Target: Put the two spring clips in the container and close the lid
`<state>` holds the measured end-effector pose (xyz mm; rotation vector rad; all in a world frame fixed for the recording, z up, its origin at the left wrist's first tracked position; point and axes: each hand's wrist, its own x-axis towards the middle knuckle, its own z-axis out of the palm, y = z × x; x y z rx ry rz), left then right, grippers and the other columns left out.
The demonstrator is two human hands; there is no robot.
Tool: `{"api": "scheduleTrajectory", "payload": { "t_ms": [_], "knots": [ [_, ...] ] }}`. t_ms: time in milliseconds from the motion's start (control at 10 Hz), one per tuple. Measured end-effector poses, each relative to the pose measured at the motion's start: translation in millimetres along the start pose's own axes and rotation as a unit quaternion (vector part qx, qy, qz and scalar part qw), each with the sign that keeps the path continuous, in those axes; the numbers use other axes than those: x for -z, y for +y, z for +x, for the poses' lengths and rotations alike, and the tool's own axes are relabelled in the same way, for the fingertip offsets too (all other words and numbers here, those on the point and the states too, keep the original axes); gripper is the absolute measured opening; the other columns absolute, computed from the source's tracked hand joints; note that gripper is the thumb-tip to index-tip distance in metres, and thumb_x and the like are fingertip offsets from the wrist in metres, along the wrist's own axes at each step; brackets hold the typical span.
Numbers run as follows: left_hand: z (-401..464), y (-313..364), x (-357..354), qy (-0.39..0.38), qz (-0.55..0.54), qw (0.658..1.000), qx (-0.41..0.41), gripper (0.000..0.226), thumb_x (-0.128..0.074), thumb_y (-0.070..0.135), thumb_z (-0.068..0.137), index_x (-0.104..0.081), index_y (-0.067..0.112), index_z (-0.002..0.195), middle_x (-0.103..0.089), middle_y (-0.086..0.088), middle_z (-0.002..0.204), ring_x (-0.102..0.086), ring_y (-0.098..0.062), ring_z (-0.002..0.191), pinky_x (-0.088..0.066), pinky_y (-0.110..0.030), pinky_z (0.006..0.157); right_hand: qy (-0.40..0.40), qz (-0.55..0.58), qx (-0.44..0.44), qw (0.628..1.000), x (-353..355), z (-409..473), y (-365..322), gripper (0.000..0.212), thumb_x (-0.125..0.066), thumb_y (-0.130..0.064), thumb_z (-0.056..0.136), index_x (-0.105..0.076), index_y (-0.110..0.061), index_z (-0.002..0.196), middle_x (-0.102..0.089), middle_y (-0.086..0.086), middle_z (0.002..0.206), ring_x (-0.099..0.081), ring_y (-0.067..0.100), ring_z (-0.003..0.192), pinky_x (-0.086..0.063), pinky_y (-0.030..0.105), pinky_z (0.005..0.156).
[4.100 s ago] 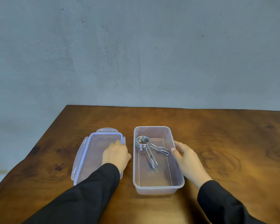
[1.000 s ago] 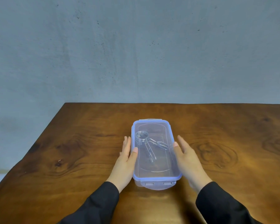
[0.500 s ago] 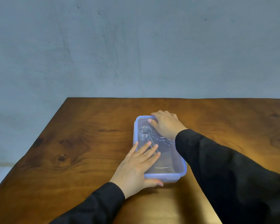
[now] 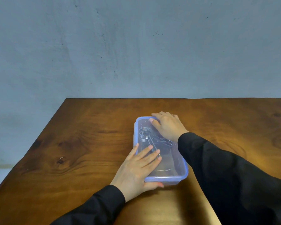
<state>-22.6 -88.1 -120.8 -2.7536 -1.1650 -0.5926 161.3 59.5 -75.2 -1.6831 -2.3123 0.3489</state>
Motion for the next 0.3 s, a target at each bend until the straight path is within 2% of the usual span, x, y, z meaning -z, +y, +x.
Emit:
{"api": "scheduleTrajectory", "payload": {
  "t_ms": [100,200,300],
  "knots": [
    [2.8,-3.2,11.4,-0.024,-0.018,1.0,0.001,0.093,-0.052,0.079,0.081,-0.041,0.017,0.149,-0.04,-0.003,0.159,-0.026,-0.024,0.152,-0.005,-0.049,0.124,0.008,0.147,-0.002,0.989,9.1,-11.0,5.4,0.052,-0.036,-0.047,0.104,-0.045,-0.022,0.149,-0.045,-0.003,0.156,-0.034,0.016,0.145,-0.017,0.048,0.122],
    [-16.8,-6.3,21.2,-0.021,-0.12,0.991,0.052,0.092,-0.052,0.067,0.09,-0.01,0.027,0.16,-0.012,-0.001,0.169,-0.006,-0.019,0.156,0.003,-0.043,0.124,0.115,0.271,-0.012,0.956,45.9,-28.3,10.8,0.044,-0.046,-0.036,0.104,-0.05,-0.018,0.145,-0.051,-0.002,0.149,-0.045,0.009,0.135,-0.035,0.043,0.116],
    [-71.5,-8.1,18.5,-0.003,-0.148,0.979,0.137,0.072,-0.039,0.038,0.098,0.0,0.039,0.158,0.004,0.021,0.167,-0.001,-0.011,0.154,-0.012,-0.029,0.123,0.259,0.354,0.02,0.898,120.6,-70.0,7.8,0.031,-0.05,-0.031,0.104,-0.062,-0.019,0.13,-0.069,-0.007,0.123,-0.064,0.01,0.114,-0.049,0.041,0.103]
  ]
}}
